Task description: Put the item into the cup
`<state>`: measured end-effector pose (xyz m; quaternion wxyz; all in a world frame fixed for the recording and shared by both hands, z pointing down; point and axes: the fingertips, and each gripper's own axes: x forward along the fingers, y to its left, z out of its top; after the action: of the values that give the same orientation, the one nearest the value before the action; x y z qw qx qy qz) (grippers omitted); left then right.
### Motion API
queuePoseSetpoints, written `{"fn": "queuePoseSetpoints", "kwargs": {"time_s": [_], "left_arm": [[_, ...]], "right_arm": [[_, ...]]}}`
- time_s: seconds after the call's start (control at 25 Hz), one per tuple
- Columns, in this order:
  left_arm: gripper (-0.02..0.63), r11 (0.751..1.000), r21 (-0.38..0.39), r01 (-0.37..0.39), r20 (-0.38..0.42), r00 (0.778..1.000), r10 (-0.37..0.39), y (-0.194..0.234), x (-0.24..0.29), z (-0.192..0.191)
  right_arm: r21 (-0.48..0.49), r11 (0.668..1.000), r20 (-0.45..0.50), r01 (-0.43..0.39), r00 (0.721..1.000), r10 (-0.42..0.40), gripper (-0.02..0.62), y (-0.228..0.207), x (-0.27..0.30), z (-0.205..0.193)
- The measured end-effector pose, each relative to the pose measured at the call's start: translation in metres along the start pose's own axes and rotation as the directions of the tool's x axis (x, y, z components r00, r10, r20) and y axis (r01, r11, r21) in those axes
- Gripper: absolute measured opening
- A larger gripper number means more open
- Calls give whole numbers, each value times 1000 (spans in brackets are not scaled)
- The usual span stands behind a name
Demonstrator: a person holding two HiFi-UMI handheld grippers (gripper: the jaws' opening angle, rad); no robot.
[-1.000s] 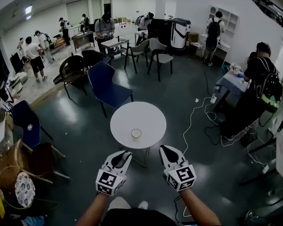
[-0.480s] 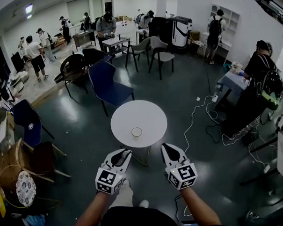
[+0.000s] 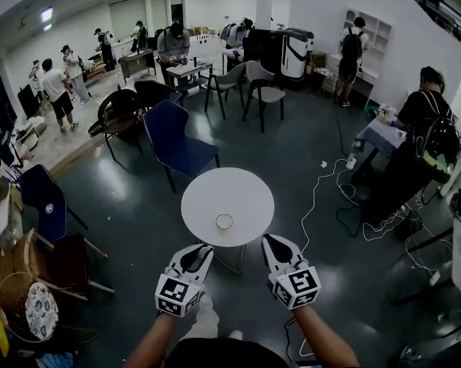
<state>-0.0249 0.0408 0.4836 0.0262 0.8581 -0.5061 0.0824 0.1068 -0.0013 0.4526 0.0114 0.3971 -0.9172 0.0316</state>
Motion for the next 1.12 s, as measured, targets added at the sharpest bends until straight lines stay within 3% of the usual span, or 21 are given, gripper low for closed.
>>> {"fn": "queuePoseSetpoints", "kwargs": {"time_s": [1.12], "left_arm": [[74,998,-40,55,-58,997,-57,131,143,-9]], "right_arm": [[47,998,-59,38,998,-36,17,-93,167,-11]]}}
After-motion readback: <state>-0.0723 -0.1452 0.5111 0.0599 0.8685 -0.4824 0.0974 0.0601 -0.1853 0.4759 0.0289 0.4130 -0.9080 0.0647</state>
